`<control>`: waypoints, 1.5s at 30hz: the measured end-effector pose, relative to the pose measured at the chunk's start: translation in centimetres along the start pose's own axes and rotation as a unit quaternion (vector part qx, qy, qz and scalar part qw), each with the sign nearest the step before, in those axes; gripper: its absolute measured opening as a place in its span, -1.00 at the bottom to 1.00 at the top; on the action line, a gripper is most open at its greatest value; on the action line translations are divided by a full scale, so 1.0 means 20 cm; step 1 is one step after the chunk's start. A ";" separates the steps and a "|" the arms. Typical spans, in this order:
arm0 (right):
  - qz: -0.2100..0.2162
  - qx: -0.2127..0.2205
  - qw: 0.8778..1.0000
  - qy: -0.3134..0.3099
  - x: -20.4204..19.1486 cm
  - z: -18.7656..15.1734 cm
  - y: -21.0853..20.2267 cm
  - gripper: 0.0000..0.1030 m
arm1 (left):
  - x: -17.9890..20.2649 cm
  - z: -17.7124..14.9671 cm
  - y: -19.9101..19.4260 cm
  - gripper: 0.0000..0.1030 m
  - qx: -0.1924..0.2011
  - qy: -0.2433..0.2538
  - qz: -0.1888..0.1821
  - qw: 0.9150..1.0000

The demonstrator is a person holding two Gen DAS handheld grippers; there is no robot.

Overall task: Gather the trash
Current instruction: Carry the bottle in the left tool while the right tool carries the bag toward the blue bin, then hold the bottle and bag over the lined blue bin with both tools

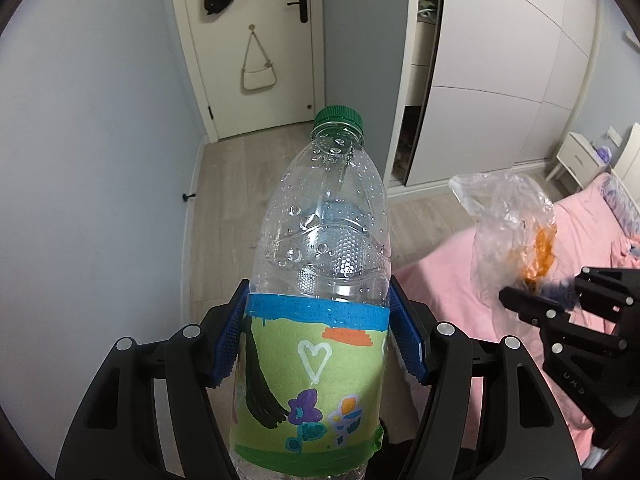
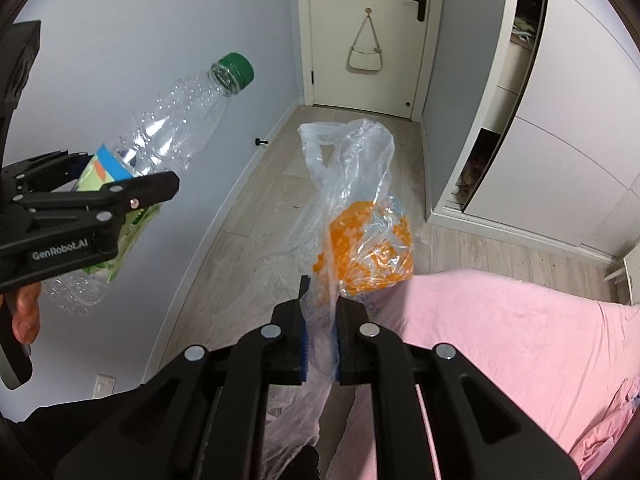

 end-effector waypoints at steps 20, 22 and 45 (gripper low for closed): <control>-0.048 -0.036 0.997 0.050 0.02 0.73 0.70 -0.81 | -0.35 0.63 0.77 0.22 -0.050 0.086 -0.076 0.992; -0.055 -0.042 0.996 0.056 0.05 0.81 0.77 -0.81 | -0.36 0.67 0.85 0.22 -0.059 0.101 -0.085 0.989; -0.008 -0.083 0.995 0.056 0.35 1.07 1.32 -0.81 | -0.34 1.11 1.53 0.22 -0.130 0.114 -0.090 0.981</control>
Point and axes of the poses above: each gripper's, at about its wrist camera, not at the fingertips, and y roughly the way its jaws point, x to its right, z to its top, the point moved 6 cm from there along y, roughly the way its jaws point, and after that the axes turned 10 degrees about -z, right-handed, at the moved point
